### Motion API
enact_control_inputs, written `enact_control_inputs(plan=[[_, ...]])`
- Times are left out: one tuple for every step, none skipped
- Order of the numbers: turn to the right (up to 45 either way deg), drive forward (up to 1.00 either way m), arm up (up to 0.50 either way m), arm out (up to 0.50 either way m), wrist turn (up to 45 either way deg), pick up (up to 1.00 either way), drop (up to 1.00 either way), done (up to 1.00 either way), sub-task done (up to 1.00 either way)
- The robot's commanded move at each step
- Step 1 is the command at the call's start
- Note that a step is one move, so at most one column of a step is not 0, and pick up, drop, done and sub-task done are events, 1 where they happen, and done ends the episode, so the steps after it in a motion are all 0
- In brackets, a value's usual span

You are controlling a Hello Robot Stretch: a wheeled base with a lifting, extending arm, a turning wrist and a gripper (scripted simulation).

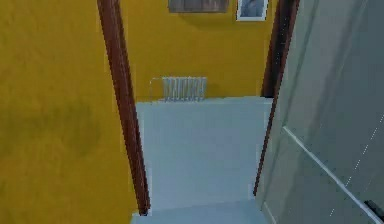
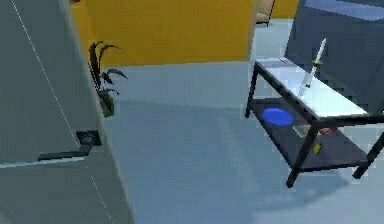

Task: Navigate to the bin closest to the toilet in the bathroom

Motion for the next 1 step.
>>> enact_control_inputs(plan=[[0.0, 1.00, 0.00, 0.00, 0.0, 0.00, 0.00, 0.00, 0.00]])
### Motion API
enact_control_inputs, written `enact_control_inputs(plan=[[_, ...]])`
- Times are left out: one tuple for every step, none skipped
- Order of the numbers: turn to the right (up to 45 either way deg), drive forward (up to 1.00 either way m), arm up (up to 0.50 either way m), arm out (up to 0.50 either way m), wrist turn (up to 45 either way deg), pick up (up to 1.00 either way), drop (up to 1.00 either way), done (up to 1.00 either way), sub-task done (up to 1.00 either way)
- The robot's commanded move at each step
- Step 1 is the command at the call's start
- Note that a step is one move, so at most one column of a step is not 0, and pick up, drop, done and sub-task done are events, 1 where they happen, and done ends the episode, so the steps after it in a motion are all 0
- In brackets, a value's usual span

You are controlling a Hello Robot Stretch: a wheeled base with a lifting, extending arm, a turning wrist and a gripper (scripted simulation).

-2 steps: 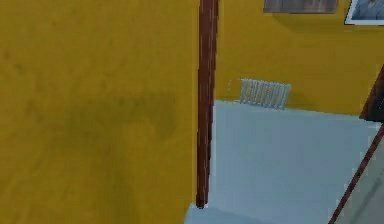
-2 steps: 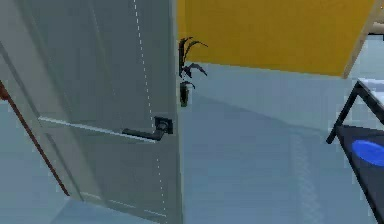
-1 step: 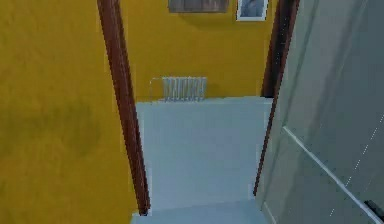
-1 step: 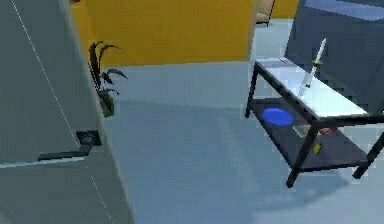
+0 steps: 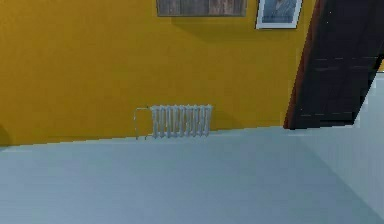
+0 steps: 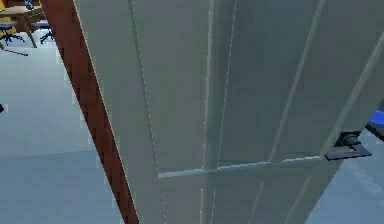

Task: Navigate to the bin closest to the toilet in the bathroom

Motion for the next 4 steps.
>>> enact_control_inputs(plan=[[9.0, 0.00, 0.00, 0.00, 0.0, 0.00, 0.00, 0.00, 0.00], [0.0, 0.40, 0.00, 0.00, 0.0, 0.00, 0.00, 0.00, 0.00], [-45.0, 0.00, 0.00, 0.00, 0.0, 0.00, 0.00, 0.00, 0.00], [-27.0, 0.00, 0.00, 0.00, 0.0, 0.00, 0.00, 0.00, 0.00]])
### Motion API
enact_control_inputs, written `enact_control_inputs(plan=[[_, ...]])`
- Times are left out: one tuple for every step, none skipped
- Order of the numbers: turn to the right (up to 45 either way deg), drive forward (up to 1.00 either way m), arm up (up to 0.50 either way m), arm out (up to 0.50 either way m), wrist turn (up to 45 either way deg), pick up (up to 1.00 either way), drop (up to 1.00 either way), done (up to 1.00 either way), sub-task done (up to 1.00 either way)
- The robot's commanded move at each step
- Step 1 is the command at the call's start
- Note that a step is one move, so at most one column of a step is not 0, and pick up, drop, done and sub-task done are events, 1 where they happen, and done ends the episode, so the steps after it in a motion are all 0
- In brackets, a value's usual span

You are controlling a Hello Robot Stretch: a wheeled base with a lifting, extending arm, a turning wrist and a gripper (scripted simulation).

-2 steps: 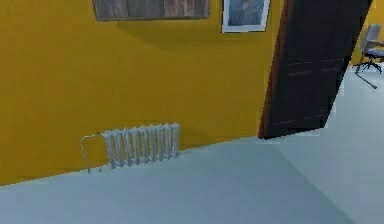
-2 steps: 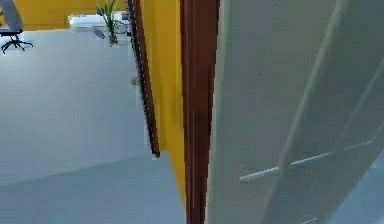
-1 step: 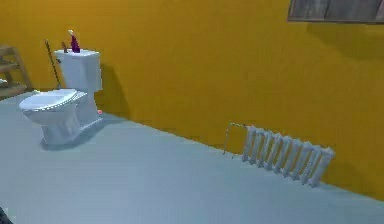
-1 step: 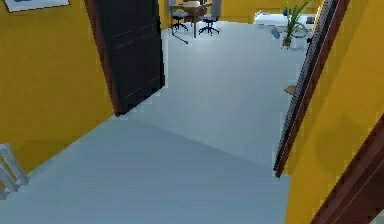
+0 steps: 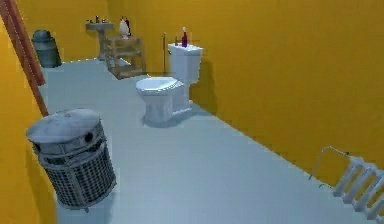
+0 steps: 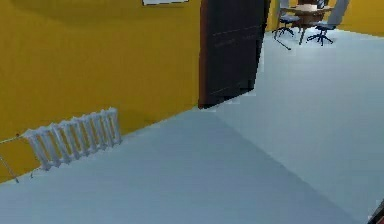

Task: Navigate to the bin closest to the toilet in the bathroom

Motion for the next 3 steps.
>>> enact_control_inputs(plan=[[0.0, 0.30, 0.00, 0.00, 0.0, 0.00, 0.00, 0.00, 0.00], [-6.0, 0.00, 0.00, 0.00, 0.0, 0.00, 0.00, 0.00, 0.00], [0.0, 1.00, 0.00, 0.00, 0.0, 0.00, 0.00, 0.00, 0.00]])
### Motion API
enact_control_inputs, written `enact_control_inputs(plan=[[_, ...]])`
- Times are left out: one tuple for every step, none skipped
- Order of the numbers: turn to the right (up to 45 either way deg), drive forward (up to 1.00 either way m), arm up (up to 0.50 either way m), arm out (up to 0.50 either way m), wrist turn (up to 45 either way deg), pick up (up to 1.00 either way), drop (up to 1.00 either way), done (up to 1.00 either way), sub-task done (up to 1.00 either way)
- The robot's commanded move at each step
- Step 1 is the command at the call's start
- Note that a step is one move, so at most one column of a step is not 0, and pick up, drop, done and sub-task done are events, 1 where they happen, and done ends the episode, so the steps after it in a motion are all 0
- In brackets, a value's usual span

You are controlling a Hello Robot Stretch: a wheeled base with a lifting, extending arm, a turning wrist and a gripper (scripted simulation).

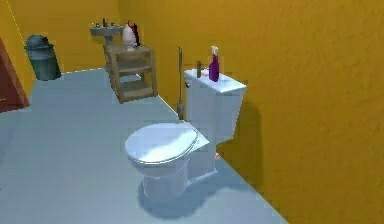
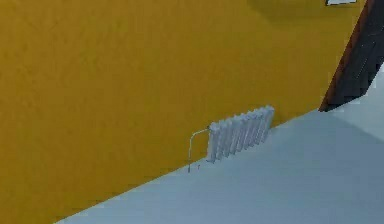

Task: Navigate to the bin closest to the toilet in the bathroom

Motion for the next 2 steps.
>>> enact_control_inputs(plan=[[-12.0, 0.00, 0.00, 0.00, 0.0, 0.00, 0.00, 0.00, 0.00], [0.0, 0.20, 0.00, 0.00, 0.0, 0.00, 0.00, 0.00, 0.00]])
